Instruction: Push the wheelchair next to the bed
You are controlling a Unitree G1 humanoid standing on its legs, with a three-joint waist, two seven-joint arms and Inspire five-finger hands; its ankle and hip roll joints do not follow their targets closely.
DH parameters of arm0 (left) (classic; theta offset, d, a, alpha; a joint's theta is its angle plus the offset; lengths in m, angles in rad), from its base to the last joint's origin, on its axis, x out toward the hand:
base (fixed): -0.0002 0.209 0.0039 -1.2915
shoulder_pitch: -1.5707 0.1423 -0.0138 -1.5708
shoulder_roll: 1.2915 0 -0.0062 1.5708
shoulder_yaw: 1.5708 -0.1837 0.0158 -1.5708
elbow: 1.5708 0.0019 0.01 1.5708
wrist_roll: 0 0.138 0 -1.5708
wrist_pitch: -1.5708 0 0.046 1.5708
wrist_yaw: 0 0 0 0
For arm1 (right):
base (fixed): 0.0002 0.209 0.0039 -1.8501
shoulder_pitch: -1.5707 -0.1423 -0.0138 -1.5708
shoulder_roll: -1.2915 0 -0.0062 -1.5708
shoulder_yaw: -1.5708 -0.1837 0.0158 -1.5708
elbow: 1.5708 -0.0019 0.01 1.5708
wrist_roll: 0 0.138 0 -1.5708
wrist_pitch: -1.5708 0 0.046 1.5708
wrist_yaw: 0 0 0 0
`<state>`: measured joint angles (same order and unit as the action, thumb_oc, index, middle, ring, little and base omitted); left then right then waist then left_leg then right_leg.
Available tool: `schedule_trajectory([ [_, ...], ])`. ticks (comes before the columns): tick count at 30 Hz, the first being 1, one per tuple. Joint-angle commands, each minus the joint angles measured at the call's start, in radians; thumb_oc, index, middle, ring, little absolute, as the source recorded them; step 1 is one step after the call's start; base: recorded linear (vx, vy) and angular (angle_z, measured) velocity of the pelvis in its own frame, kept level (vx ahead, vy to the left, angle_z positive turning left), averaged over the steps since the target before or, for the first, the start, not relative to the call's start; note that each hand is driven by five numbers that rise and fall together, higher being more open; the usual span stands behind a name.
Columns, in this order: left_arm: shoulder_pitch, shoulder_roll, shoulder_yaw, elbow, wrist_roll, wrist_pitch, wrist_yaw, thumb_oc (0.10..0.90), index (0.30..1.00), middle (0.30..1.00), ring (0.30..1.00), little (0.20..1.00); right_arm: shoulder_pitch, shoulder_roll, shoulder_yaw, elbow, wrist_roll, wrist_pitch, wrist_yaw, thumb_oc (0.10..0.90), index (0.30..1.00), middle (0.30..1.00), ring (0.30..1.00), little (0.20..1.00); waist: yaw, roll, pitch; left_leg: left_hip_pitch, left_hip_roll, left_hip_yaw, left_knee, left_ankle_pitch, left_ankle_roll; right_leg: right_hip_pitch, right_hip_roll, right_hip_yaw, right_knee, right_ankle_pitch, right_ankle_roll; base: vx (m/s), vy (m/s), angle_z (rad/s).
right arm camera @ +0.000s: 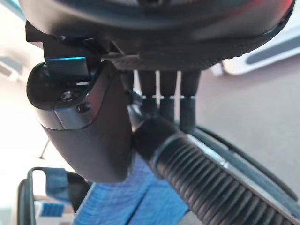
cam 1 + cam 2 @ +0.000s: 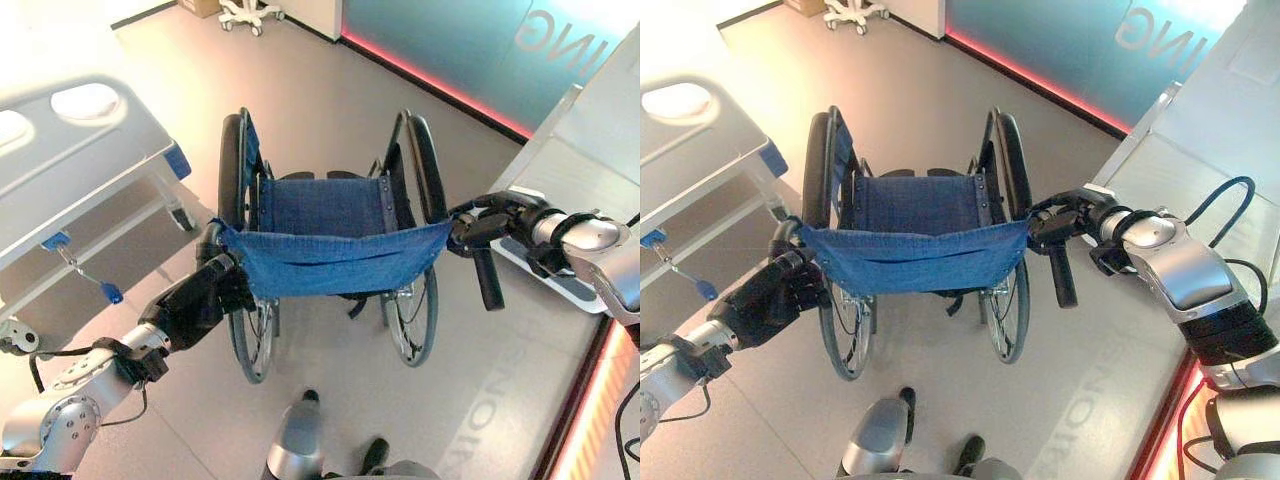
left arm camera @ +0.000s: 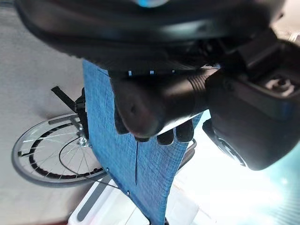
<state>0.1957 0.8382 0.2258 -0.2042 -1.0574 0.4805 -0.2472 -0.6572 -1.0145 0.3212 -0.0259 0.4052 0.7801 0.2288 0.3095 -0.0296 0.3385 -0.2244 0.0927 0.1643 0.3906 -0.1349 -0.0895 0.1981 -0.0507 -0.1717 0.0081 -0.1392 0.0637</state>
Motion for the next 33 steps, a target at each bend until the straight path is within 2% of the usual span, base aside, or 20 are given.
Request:
schedule_trajectory([
  [1,-0.123,0.059,0.069,-0.035,-0.074,-0.107,-0.011,0.400,0.300,0.300,0.300,0.300,0.016,-0.032,-0.010,-0.117,-0.021,-0.182,0.031,0.400,0.300,0.300,0.300,0.300,-0.024,0.007,-0.154,-0.035,-0.059,0.025,-0.269,0.255,0.028,0.073,0.076,-0.096,0.220,-0.140,-0.010,0.50,0.131,-0.20],
  [2,-0.129,0.067,0.073,-0.022,-0.071,-0.098,-0.021,0.400,0.300,0.300,0.300,0.300,0.025,-0.036,-0.021,-0.115,-0.016,-0.189,0.034,0.400,0.300,0.300,0.300,0.300,-0.020,-0.006,-0.156,-0.039,-0.072,0.025,-0.240,0.230,0.045,0.074,0.069,-0.099,0.244,-0.128,0.000,0.46,0.127,-0.32],
  [4,-0.150,0.096,0.082,0.006,-0.062,-0.078,-0.054,0.400,0.300,0.300,0.300,0.300,0.042,-0.053,-0.046,-0.114,0.022,-0.199,0.014,0.400,0.300,0.300,0.300,0.300,-0.009,-0.039,-0.167,-0.033,-0.118,0.011,-0.204,0.179,0.092,0.053,0.041,-0.121,0.393,-0.054,0.045,0.46,0.163,-0.24],
  [6,-0.166,0.113,0.090,0.025,-0.059,-0.072,-0.079,0.400,0.300,0.300,0.300,0.300,0.053,-0.061,-0.068,-0.112,0.056,-0.200,0.003,0.400,0.300,0.300,0.300,0.300,-0.005,-0.063,-0.174,-0.023,-0.158,0.002,-0.183,0.147,0.125,0.019,0.031,-0.116,0.530,0.050,0.105,0.38,0.184,-0.09],
  [8,-0.176,0.120,0.094,0.038,-0.060,-0.061,-0.092,0.400,0.300,0.300,0.300,0.300,0.059,-0.061,-0.070,-0.114,0.071,-0.198,-0.001,0.400,0.300,0.300,0.300,0.300,-0.007,-0.071,-0.182,-0.010,-0.180,-0.006,-0.179,0.129,0.148,-0.034,0.043,-0.088,0.626,0.176,0.156,0.33,0.175,0.23],
  [9,-0.181,0.116,0.090,0.042,-0.059,-0.057,-0.090,0.400,0.300,0.300,0.300,0.300,0.067,-0.050,-0.070,-0.119,0.059,-0.198,0.003,0.400,0.300,0.300,0.300,0.300,-0.016,-0.070,-0.181,0.001,-0.185,-0.008,-0.179,0.120,0.152,-0.066,0.038,-0.079,0.641,0.186,0.160,0.32,0.153,0.50],
  [11,-0.183,0.120,0.082,0.041,-0.067,-0.057,-0.084,0.400,0.300,0.300,0.300,0.300,0.081,-0.045,-0.082,-0.130,0.034,-0.194,0.017,0.400,0.300,0.300,0.300,0.300,-0.028,-0.062,-0.178,0.008,-0.186,-0.007,-0.174,0.117,0.149,-0.084,0.025,-0.080,0.595,0.147,0.137,0.24,0.074,0.24],
  [13,-0.176,0.148,0.081,0.028,-0.102,-0.071,-0.078,0.400,0.300,0.300,0.300,0.300,0.098,-0.065,-0.111,-0.150,0.037,-0.187,0.020,0.400,0.300,0.300,0.300,0.300,-0.044,-0.061,-0.160,-0.001,-0.190,-0.009,-0.140,0.113,0.127,-0.074,0.011,-0.090,0.442,0.056,0.088,0.23,-0.017,-0.07],
  [15,-0.172,0.160,0.088,0.030,-0.133,-0.096,-0.079,0.400,0.300,0.300,0.300,0.300,0.082,-0.082,-0.122,-0.133,0.036,-0.202,0.028,0.400,0.300,0.300,0.300,0.300,-0.052,-0.051,-0.139,-0.040,-0.168,-0.009,-0.056,0.137,0.081,-0.066,0.005,-0.087,0.227,-0.017,0.027,0.15,-0.072,0.01],
  [17,-0.169,0.148,0.083,0.035,-0.130,-0.117,-0.079,0.400,0.300,0.300,0.300,0.300,0.065,-0.089,-0.120,-0.116,0.029,-0.218,0.039,0.400,0.300,0.300,0.300,0.300,-0.058,-0.045,-0.122,-0.057,-0.159,-0.015,-0.006,0.158,0.057,-0.059,-0.005,-0.082,0.134,-0.002,0.011,0.14,-0.029,0.26],
  [18,-0.161,0.129,0.070,0.029,-0.127,-0.140,-0.076,0.400,0.300,0.300,0.300,0.300,0.045,-0.111,-0.105,-0.108,0.035,-0.226,0.037,0.400,0.300,0.300,0.300,0.300,-0.070,-0.039,-0.110,-0.045,-0.162,-0.032,0.018,0.144,0.047,-0.083,-0.037,-0.074,0.048,0.064,0.023,0.18,-0.006,0.68],
  [19,-0.156,0.123,0.068,0.024,-0.124,-0.150,-0.074,0.400,0.300,0.300,0.300,0.300,0.036,-0.123,-0.100,-0.106,0.041,-0.228,0.035,0.400,0.300,0.300,0.300,0.300,-0.075,-0.038,-0.106,-0.031,-0.160,-0.038,0.017,0.128,0.047,-0.103,-0.055,-0.072,0.028,0.092,0.031,0.29,-0.068,0.66],
  [20,-0.148,0.116,0.065,0.017,-0.117,-0.173,-0.072,0.400,0.300,0.300,0.300,0.300,0.004,-0.146,-0.085,-0.107,0.062,-0.219,0.029,0.400,0.300,0.300,0.300,0.300,-0.094,-0.037,-0.100,0.034,-0.156,-0.053,-0.004,0.056,0.054,-0.172,-0.116,-0.068,-0.013,0.175,0.076,0.26,-0.098,0.19],
  [22,-0.145,0.117,0.069,0.016,-0.114,-0.184,-0.071,0.400,0.300,0.300,0.300,0.300,-0.016,-0.150,-0.077,-0.114,0.076,-0.210,0.020,0.400,0.300,0.300,0.300,0.300,-0.110,-0.039,-0.093,0.094,-0.148,-0.062,-0.029,-0.005,0.061,-0.232,-0.160,-0.066,-0.031,0.230,0.110,0.33,-0.181,-0.19],
  [23,-0.149,0.119,0.074,0.016,-0.105,-0.190,-0.067,0.400,0.300,0.300,0.300,0.300,-0.024,-0.144,-0.078,-0.131,0.090,-0.194,0.003,0.400,0.300,0.300,0.300,0.300,-0.123,-0.040,-0.088,0.151,-0.133,-0.073,-0.049,-0.057,0.066,-0.283,-0.188,-0.059,-0.034,0.272,0.130,0.45,-0.271,-0.31],
  [25,-0.160,0.125,0.077,0.008,-0.098,-0.186,-0.060,0.400,0.300,0.300,0.300,0.300,-0.030,-0.134,-0.091,-0.153,0.101,-0.167,-0.012,0.400,0.300,0.300,0.300,0.300,-0.131,-0.050,-0.083,0.184,-0.115,-0.086,-0.044,-0.091,0.067,-0.315,-0.195,-0.055,-0.001,0.284,0.136,0.48,-0.271,0.06],
  [26,-0.168,0.126,0.077,-0.001,-0.094,-0.178,-0.055,0.400,0.300,0.300,0.300,0.300,-0.037,-0.137,-0.099,-0.169,0.114,-0.146,-0.018,0.400,0.300,0.300,0.300,0.300,-0.135,-0.058,-0.082,0.190,-0.097,-0.092,-0.013,-0.100,0.065,-0.315,-0.184,-0.056,0.028,0.265,0.137,0.48,-0.241,0.50],
  [30,-0.168,0.110,0.066,-0.020,-0.091,-0.156,-0.035,0.400,0.300,0.300,0.300,0.300,-0.071,-0.168,-0.088,-0.181,0.149,-0.108,0.004,0.400,0.300,0.300,0.300,0.300,-0.153,-0.072,-0.115,0.203,-0.064,-0.112,0.121,-0.069,0.047,-0.299,-0.140,-0.053,0.071,0.222,0.107,0.52,-0.156,0.67],
  [32,-0.157,0.090,0.065,-0.038,-0.091,-0.146,-0.018,0.400,0.300,0.300,0.300,0.300,-0.060,-0.181,-0.093,-0.180,0.135,-0.111,0.036,0.400,0.300,0.300,0.300,0.300,-0.161,-0.077,-0.138,0.211,-0.042,-0.114,0.220,0.004,0.017,-0.285,-0.116,-0.072,0.087,0.200,0.074,0.40,-0.107,0.67],
  [33,-0.152,0.078,0.060,-0.049,-0.085,-0.144,-0.014,0.400,0.300,0.300,0.300,0.300,-0.055,-0.189,-0.090,-0.183,0.132,-0.113,0.041,0.400,0.300,0.300,0.300,0.300,-0.161,-0.082,-0.146,0.197,-0.040,-0.115,0.331,0.060,0.001,-0.271,-0.107,-0.088,0.083,0.188,0.048,0.41,-0.164,0.33],
])
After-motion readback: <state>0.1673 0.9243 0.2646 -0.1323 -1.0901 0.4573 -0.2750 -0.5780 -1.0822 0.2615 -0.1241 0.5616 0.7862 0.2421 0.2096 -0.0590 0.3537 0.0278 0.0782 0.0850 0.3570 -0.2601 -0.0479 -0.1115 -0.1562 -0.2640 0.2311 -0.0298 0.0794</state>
